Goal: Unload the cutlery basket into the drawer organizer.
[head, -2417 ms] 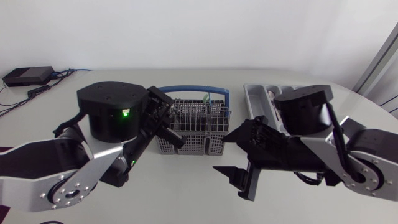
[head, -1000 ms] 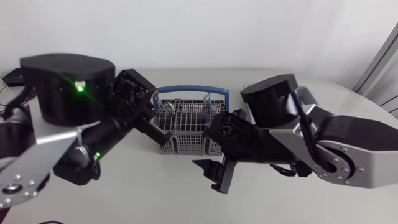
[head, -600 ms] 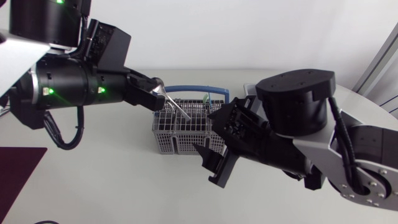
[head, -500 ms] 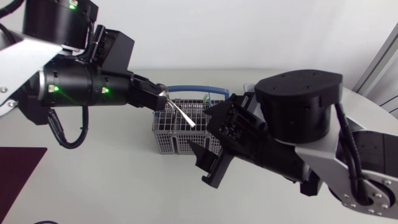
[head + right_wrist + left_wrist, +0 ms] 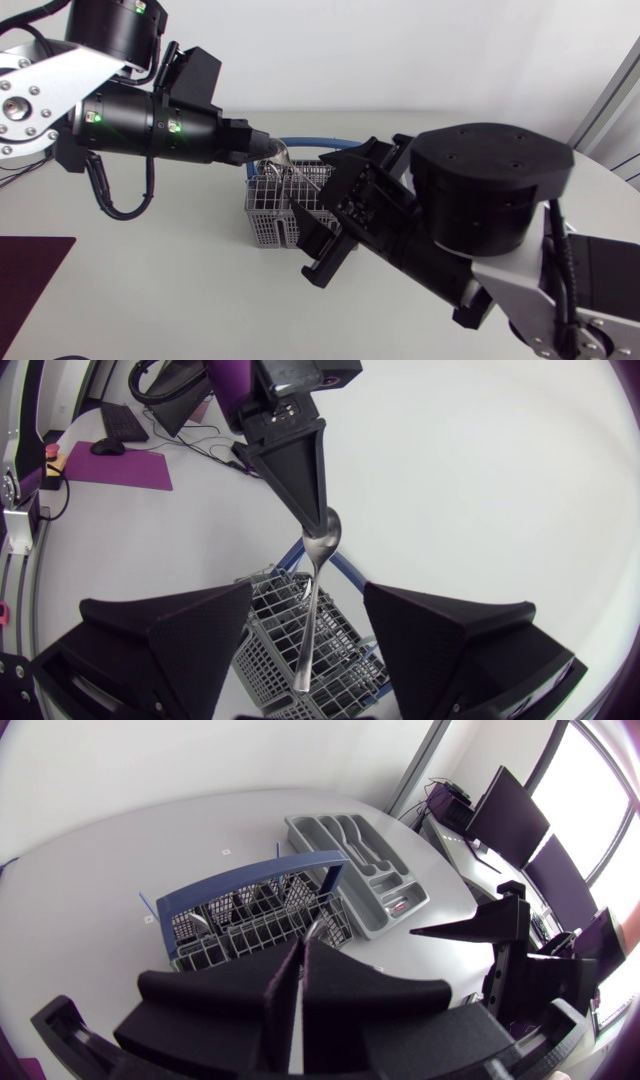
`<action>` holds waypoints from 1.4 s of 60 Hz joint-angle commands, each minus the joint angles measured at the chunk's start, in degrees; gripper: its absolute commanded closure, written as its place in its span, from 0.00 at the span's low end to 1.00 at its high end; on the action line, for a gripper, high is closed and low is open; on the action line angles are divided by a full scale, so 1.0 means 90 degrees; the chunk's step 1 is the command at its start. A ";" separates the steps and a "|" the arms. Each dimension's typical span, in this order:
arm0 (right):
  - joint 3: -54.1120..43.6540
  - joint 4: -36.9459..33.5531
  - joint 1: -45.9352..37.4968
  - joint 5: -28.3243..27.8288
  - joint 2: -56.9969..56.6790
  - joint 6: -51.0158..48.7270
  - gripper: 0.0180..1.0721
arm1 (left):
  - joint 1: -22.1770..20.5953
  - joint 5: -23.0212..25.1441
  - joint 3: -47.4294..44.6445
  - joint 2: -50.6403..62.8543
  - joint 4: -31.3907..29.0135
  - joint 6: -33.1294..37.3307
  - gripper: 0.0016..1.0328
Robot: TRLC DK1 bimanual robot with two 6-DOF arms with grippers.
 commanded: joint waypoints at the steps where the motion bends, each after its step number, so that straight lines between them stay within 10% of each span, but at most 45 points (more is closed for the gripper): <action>1: -0.0186 0.0227 0.0030 0.0106 0.0192 -0.0142 0.34 | 0.0038 0.0153 0.0251 0.0161 -0.0040 -0.0224 0.88; 22: -0.0069 0.0862 -0.0185 0.0136 0.0837 -0.0435 0.57 | 0.0068 0.0387 0.0261 0.0269 -0.0050 -0.0292 0.88; 84: 0.0165 0.0911 -0.0439 0.0038 0.1013 -0.0474 0.69 | 0.0038 0.0417 0.0085 0.0396 0.0009 -0.0243 0.88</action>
